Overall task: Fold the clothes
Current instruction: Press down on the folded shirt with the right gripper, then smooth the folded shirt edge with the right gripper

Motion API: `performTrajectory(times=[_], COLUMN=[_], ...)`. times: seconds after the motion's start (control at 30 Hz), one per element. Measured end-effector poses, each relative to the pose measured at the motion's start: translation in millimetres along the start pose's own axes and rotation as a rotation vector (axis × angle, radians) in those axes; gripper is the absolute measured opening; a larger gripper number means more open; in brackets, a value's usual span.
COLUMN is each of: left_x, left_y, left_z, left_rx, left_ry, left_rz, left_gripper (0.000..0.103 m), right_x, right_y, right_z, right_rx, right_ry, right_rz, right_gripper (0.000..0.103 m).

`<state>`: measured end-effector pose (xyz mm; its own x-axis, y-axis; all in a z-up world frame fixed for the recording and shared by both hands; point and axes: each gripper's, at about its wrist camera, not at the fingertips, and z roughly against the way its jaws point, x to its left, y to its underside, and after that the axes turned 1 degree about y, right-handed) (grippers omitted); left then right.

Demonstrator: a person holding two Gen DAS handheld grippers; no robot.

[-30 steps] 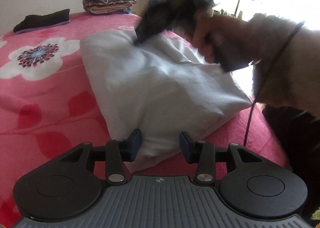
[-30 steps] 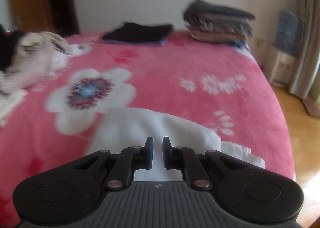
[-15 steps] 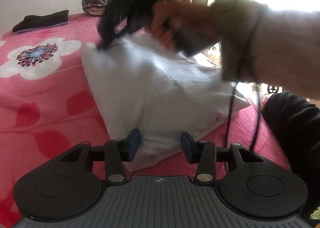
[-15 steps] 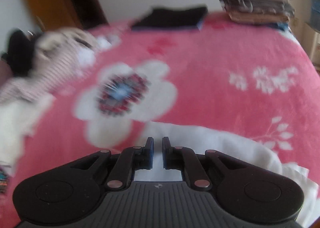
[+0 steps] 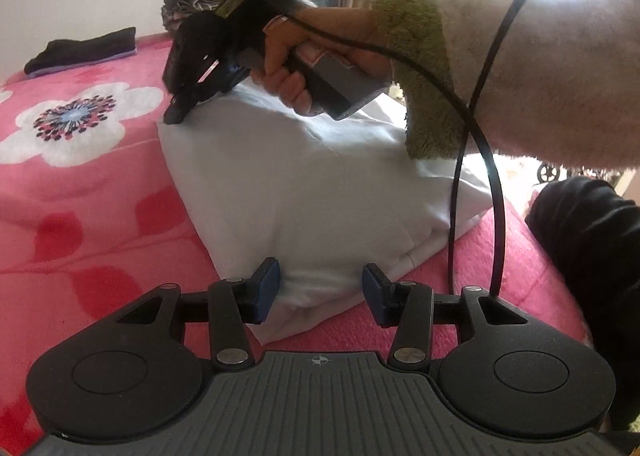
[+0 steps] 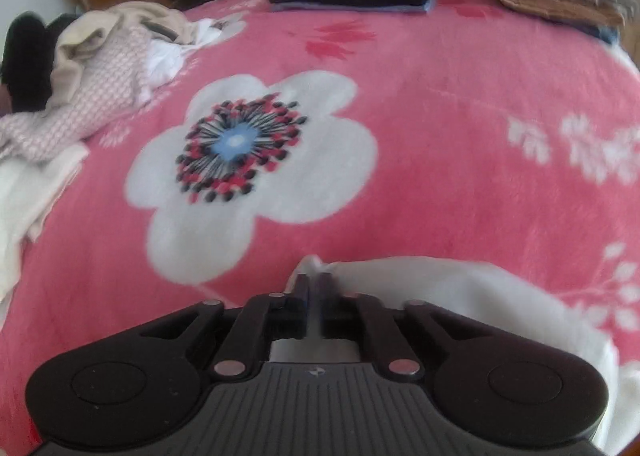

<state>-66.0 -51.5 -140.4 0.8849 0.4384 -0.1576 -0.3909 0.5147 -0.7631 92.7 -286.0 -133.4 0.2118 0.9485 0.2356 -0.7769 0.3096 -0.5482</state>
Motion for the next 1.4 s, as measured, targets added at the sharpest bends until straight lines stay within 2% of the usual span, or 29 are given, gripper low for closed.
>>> performTrajectory(times=[0.07,0.13,0.17,0.27,0.33,0.43,0.5,0.53,0.6,0.67,0.73,0.8,0.93,1.03,1.1,1.2,1.27,1.4], left_x=[-0.3,-1.5,-2.0,-1.7,-2.7,-4.2,-4.9,-5.6,-6.8,-7.9,-8.0,-8.4,-8.7,-9.7,-10.2,-9.4,-8.3,-10.1], left_y=[0.5,1.6,1.9,2.6,2.5,1.7,1.0,0.9,0.5,-0.4,-0.1,0.0,-1.3,-4.1,-5.7,-7.2,-6.9,-9.4], left_z=[-0.2,0.1,0.4,1.0,1.1,0.8,0.1,0.2,0.3,1.6,2.2,2.2,0.6,3.6,8.1,12.7,12.0,15.2], left_rx=[-0.001,-0.002,-0.002,-0.002,-0.001,-0.001,0.002,0.003,0.005,0.006,0.006,0.006,0.003,0.004,0.001,-0.005,0.002,0.005], left_ry=[0.001,0.003,0.004,0.008,0.007,0.0,-0.002,-0.003,-0.008,-0.014,-0.018,-0.021,-0.026,-0.043,-0.058,-0.077,-0.088,-0.11], left_rz=[0.006,-0.004,-0.01,-0.017,-0.02,-0.03,-0.037,-0.043,-0.051,-0.054,-0.053,-0.053,-0.047,-0.061,-0.07,-0.069,-0.064,-0.073], left_gripper=[0.046,0.047,0.047,0.047,0.047,0.047,0.048,0.048,0.049,0.049,0.049,0.049,0.049,0.049,0.049,0.049,0.049,0.049], right_x=[-4.9,6.1,8.8,13.4,17.7,6.1,-3.7,-1.1,13.4,25.6,39.0,48.4,46.2,37.1,34.2,39.4,43.0,39.5], right_y=[-0.1,0.4,0.1,6.2,18.5,39.5,38.6,34.4,32.7,37.4,49.3,68.1,111.5,104.6,96.0,96.5,107.8,148.0], right_z=[4.1,21.9,30.1,59.8,62.9,34.0,36.6,43.9,69.8,95.8,113.5,114.9,71.7,80.2,102.6,136.4,141.1,96.0], right_rx=[-0.021,-0.044,-0.046,-0.018,0.021,0.099,0.083,0.078,0.023,0.005,0.046,0.112,0.205,0.166,0.127,0.08,0.1,0.187], right_ry=[-0.004,0.058,0.057,-0.013,0.015,0.163,0.142,0.167,0.204,0.159,0.062,0.006,0.092,0.07,0.062,0.015,-0.03,0.014], right_rz=[-0.039,0.035,0.056,0.101,0.169,0.214,0.143,0.123,0.176,0.232,0.282,0.336,0.39,0.28,0.219,0.246,0.281,0.294], right_gripper=[0.0,0.001,0.002,0.002,0.002,0.0,0.0,0.002,0.003,0.004,0.004,0.004,0.004,0.004,0.005,0.005,0.005,0.004])
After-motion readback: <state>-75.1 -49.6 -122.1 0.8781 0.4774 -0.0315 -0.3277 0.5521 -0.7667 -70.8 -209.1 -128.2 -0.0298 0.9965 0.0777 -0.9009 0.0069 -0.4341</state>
